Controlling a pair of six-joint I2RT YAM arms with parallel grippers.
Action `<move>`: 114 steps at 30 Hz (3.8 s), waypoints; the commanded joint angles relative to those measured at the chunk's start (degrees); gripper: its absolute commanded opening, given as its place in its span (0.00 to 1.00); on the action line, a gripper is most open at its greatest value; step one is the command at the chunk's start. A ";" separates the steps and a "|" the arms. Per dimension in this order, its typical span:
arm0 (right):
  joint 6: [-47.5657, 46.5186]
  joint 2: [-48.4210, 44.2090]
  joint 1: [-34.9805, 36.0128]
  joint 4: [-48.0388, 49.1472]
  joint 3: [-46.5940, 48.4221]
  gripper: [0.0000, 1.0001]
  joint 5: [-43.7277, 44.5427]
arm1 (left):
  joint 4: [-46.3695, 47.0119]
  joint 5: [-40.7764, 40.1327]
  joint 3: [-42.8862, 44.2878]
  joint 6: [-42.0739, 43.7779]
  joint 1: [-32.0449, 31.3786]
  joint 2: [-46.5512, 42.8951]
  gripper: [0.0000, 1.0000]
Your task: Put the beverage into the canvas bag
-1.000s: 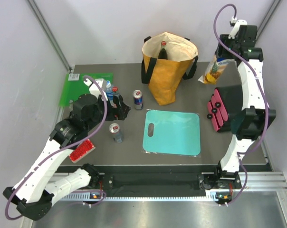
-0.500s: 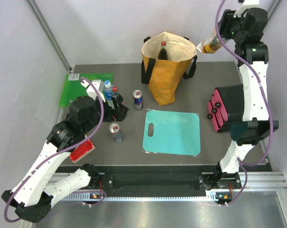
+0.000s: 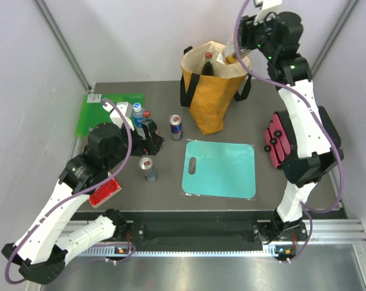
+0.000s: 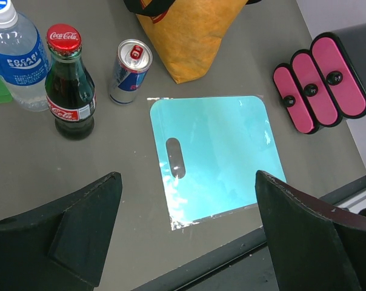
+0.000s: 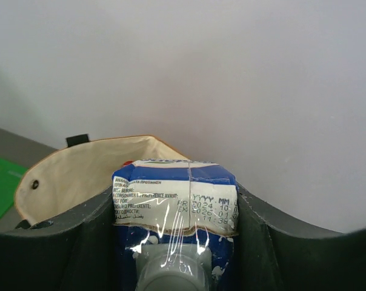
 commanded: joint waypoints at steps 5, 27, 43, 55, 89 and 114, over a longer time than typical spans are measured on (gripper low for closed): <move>-1.13 -2.40 2.80 21.81 5.29 0.00 1.20 | 0.31 0.25 0.94 0.17 -0.13 -1.27 0.95; -3.32 12.36 3.41 29.45 -0.69 0.00 -6.78 | 1.89 0.86 -0.47 -0.18 -0.04 0.84 0.95; -6.31 15.62 3.76 27.53 -4.30 0.14 -4.68 | 2.59 0.07 -1.00 0.26 -0.13 2.51 0.95; -6.66 17.81 4.29 26.91 -4.56 0.41 -5.12 | 3.30 0.42 -0.64 0.17 -0.13 4.09 0.95; 12.73 -0.37 1.48 4.87 -9.48 0.67 13.16 | 0.75 -2.64 2.60 0.61 -0.13 1.98 0.96; 18.21 -20.77 17.99 7.57 -37.52 0.66 3.66 | 1.09 1.03 8.42 -0.79 16.73 11.83 0.91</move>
